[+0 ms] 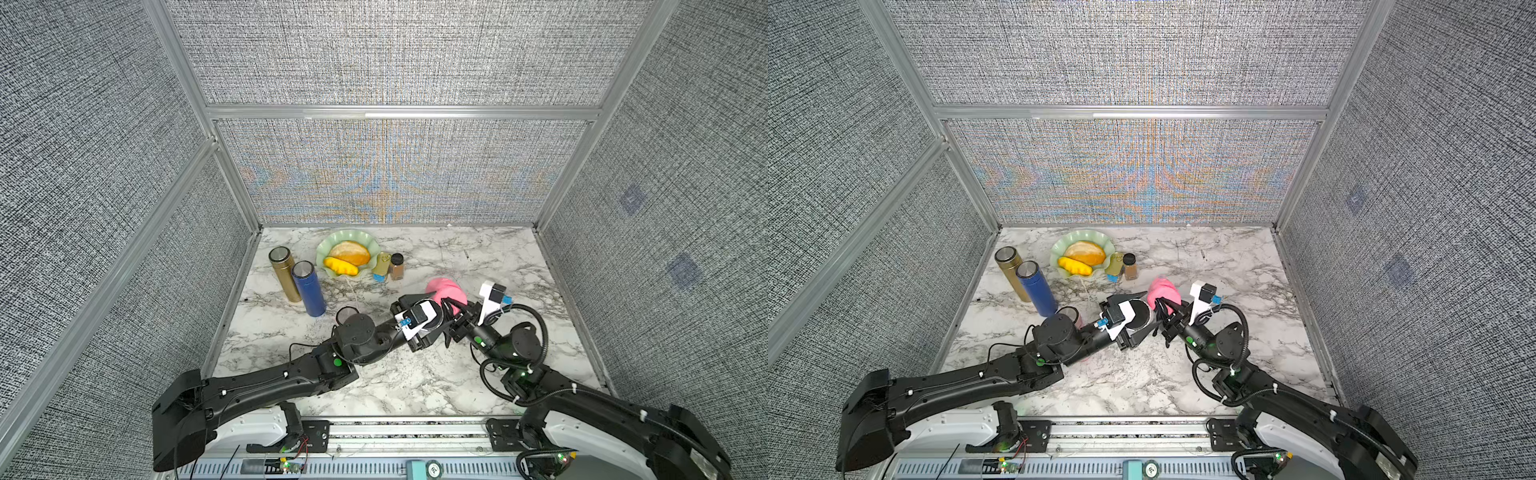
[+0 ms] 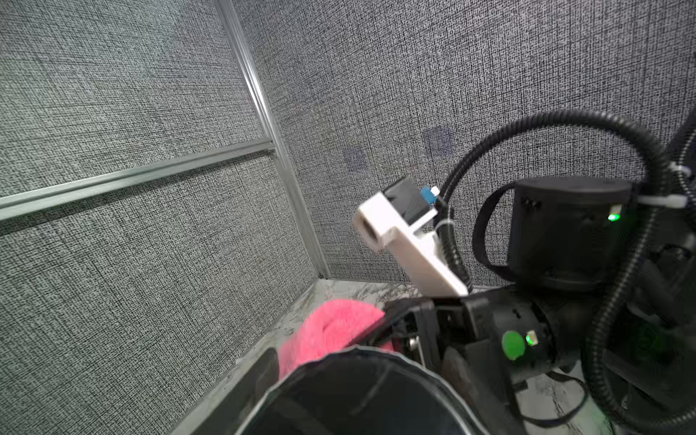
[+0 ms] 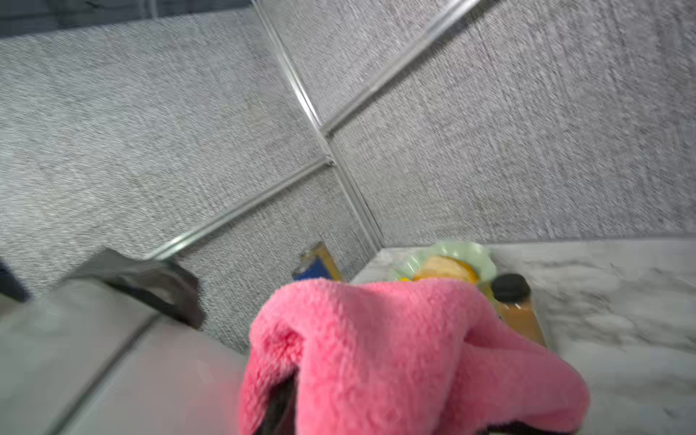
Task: Wipe the surface of the thermos
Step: Wipe the dirt from the surface of the thermos.
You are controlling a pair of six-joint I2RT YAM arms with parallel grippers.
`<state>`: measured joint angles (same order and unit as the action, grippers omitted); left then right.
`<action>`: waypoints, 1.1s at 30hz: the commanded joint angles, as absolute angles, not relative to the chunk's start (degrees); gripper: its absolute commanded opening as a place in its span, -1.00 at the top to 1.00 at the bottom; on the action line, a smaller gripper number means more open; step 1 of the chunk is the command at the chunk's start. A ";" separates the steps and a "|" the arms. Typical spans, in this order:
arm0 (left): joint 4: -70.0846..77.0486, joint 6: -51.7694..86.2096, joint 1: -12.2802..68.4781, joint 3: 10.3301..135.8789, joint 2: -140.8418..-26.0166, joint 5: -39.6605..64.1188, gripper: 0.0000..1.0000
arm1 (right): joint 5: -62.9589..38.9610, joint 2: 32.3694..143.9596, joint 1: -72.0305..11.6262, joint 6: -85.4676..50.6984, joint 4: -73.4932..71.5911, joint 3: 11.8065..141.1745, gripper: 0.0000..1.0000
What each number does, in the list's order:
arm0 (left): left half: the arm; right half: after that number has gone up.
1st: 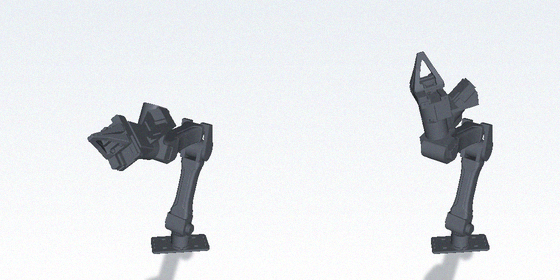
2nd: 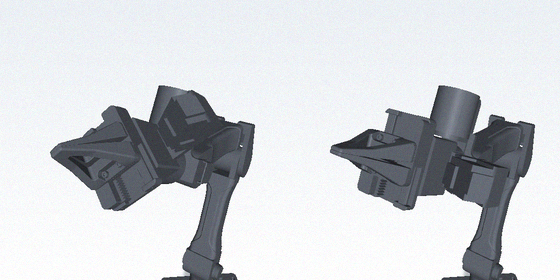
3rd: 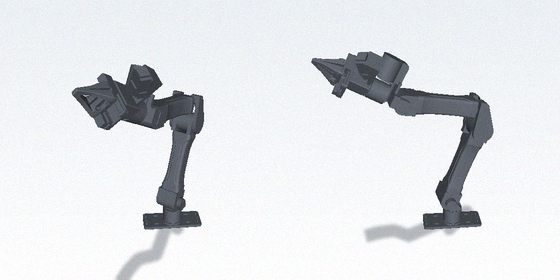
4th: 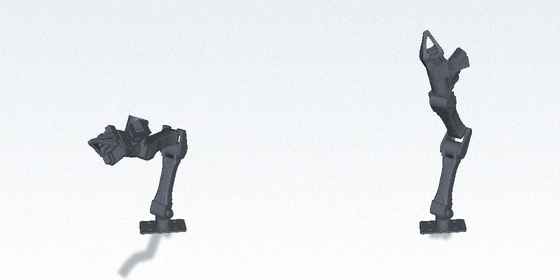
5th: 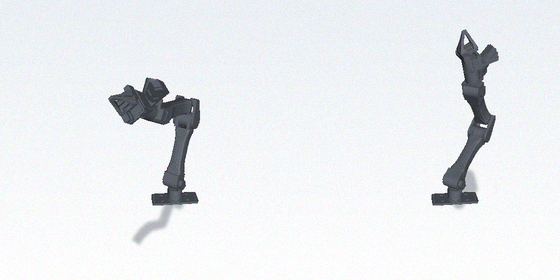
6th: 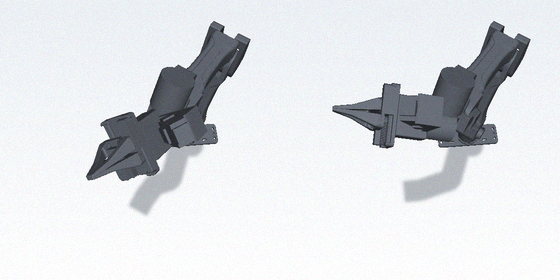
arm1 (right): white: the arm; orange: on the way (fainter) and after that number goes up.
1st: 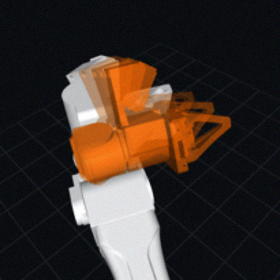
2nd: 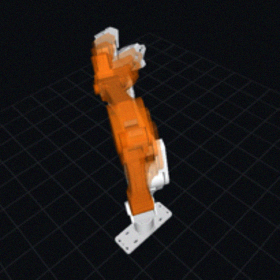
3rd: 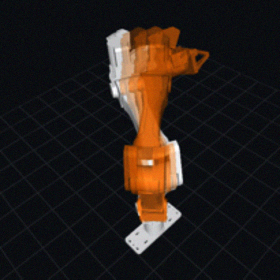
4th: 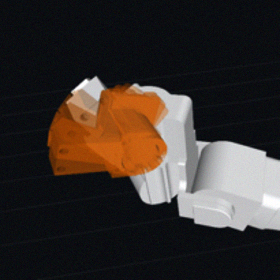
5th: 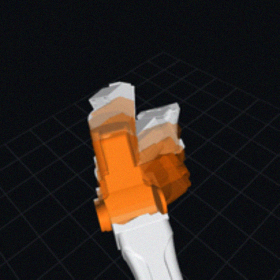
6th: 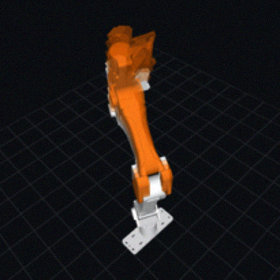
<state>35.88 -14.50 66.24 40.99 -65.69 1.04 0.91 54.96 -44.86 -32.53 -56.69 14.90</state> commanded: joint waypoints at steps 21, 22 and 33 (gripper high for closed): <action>45.79 -16.61 66.18 41.46 -66.39 2.16 1.00 | -1.13 62.51 -42.84 -38.12 -63.93 10.18 1.00; 45.87 -16.61 66.16 41.59 -66.76 2.19 1.00 | -2.51 62.44 -41.85 -38.83 -64.41 10.25 1.00; 46.53 -19.36 66.18 41.55 -67.93 2.73 1.00 | -8.46 48.63 -42.17 -35.13 -47.68 18.98 1.00</action>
